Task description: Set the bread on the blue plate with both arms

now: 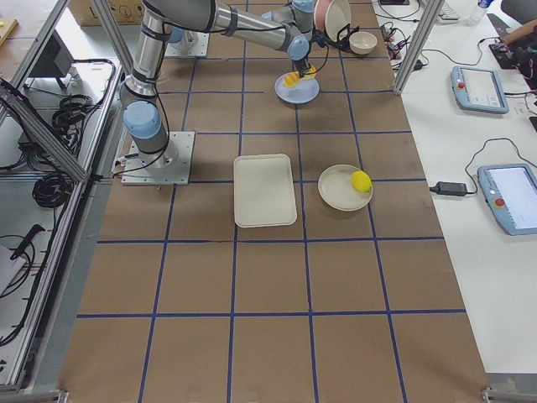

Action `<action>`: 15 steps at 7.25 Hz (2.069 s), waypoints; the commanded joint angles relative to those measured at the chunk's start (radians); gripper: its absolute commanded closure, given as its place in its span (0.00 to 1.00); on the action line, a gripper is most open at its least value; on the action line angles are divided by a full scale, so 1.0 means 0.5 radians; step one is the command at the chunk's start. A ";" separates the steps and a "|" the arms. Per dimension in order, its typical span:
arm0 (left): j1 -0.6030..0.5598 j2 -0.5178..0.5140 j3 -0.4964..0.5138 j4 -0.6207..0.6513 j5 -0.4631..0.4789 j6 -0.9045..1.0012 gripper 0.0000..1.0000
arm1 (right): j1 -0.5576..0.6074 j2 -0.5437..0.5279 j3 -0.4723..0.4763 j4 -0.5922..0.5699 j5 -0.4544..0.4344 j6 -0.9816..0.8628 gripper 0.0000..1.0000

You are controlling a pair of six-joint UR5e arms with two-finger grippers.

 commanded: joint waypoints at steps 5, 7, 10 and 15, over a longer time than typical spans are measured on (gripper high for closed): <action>0.020 0.127 -0.088 0.011 -0.052 0.131 0.00 | -0.010 0.045 -0.006 0.017 -0.008 -0.224 0.00; 0.023 0.142 -0.109 0.011 -0.058 0.134 0.00 | -0.016 0.030 -0.018 0.090 -0.024 -0.221 0.00; 0.023 0.142 -0.112 0.011 -0.058 0.131 0.00 | -0.131 -0.142 -0.283 0.544 -0.051 -0.197 0.00; 0.020 0.145 -0.121 0.011 -0.061 0.125 0.00 | -0.656 -0.537 -0.325 0.730 -0.236 -0.476 0.01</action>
